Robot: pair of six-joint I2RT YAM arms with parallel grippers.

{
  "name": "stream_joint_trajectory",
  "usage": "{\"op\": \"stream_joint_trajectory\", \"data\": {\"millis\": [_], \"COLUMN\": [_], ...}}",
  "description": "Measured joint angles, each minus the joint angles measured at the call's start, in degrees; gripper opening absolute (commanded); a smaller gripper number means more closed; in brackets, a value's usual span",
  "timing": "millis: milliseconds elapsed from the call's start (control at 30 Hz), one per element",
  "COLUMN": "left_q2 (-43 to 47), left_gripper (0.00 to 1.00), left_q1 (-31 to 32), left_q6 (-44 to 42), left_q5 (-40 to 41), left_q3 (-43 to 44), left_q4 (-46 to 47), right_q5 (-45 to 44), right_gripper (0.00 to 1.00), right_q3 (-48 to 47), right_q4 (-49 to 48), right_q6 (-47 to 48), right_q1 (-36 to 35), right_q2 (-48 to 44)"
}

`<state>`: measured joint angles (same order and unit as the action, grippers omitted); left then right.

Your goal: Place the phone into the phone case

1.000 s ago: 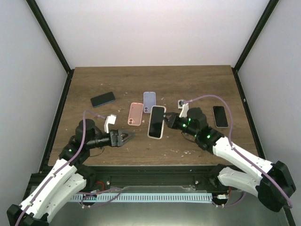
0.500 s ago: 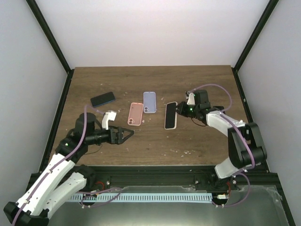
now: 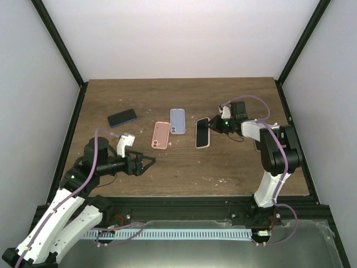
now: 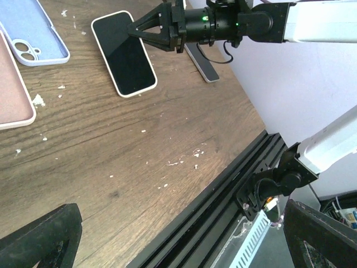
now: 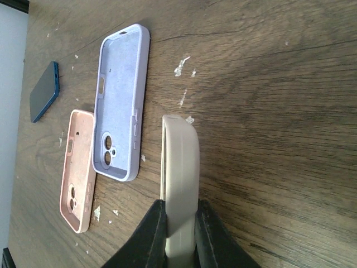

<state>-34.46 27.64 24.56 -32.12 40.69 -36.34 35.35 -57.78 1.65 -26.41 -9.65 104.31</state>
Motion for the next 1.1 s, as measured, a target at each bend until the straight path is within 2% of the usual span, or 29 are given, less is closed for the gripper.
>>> {"op": "stream_joint_trajectory", "data": {"millis": [133, 333, 467, 667, 733, 767, 967, 1100], "left_q2": [-0.4, -0.5, -0.5, -0.2, 0.0, 0.0, 0.1, 0.1], "left_gripper": [1.0, 1.0, 1.0, 1.0, 1.0, 1.0, 1.0, 1.0], "left_q1": [0.0, 0.0, 0.0, 0.0, 0.0, 0.0, 0.0, 0.0], "left_q6": [-0.4, -0.7, -0.8, -0.8, -0.8, -0.8, -1.0, -1.0], "left_q5": [0.5, 1.1, 1.2, 1.4, 1.5, 1.5, 1.4, 1.4], "left_q3": [0.0, 0.0, 0.0, 0.0, 0.0, 0.0, 0.0, 0.0], "left_q4": [-0.5, -0.7, -0.7, -0.7, -0.7, -0.7, -1.0, -1.2], "right_q5": [-0.2, -5.4, -8.7, -17.5, -21.2, -22.8, -31.9, -34.8], "right_gripper": [0.26, 0.46, 0.63, 0.81, 0.97, 1.0, 1.0, 1.0], "right_q3": [-0.5, -1.0, -2.4, -5.8, -7.0, -7.6, -12.1, -12.3], "right_q4": [0.7, 4.5, 7.9, 15.0, 17.7, 18.9, 26.3, 29.5], "right_q6": [0.3, 2.8, 4.2, 6.9, 8.0, 8.4, 11.4, 12.6], "right_q1": [0.1, 0.3, 0.6, 1.9, 2.5, 2.9, 6.0, 9.7], "right_q2": [0.2, 0.2, -0.6, -4.3, -5.5, -5.9, -6.1, -6.1]}}
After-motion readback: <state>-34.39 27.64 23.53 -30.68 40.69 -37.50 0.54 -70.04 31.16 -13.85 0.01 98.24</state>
